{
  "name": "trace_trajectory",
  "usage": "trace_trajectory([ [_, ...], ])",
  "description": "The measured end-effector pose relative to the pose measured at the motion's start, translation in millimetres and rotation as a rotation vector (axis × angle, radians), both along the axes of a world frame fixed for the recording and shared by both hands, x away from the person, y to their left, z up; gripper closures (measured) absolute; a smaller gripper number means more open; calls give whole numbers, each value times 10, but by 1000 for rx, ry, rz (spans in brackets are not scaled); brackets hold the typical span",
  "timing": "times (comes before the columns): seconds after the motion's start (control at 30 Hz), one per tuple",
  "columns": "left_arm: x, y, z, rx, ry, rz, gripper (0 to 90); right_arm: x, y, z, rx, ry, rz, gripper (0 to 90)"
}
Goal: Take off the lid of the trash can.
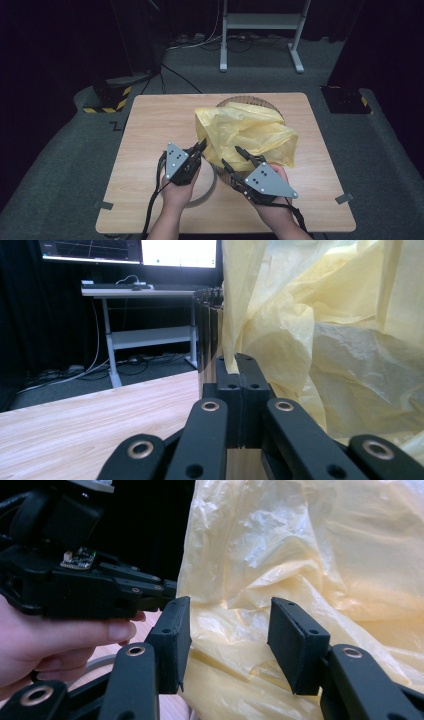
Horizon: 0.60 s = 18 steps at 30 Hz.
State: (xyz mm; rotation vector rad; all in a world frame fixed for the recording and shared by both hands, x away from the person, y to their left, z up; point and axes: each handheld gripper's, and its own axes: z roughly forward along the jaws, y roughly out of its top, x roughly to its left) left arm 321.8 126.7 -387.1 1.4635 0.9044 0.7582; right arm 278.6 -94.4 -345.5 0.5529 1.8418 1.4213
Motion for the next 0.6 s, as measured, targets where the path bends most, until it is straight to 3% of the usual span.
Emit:
trace_trajectory([
  [0.13,-3,2,4,0,-1,-2,897,13,25,-51,-18,-10,-24,518],
  [0.4,-3,20,14,0,-4,-1,897,57,-53,-15,4,-6,-57,805],
  [0.5,-4,23,18,1,-4,0,897,67,-69,-1,1,-7,-49,834],
  [0.53,-3,26,20,1,-4,0,897,57,-70,4,2,-14,-46,897],
  [0.6,-1,35,25,-3,-5,3,897,21,-92,40,10,-36,-60,900],
])
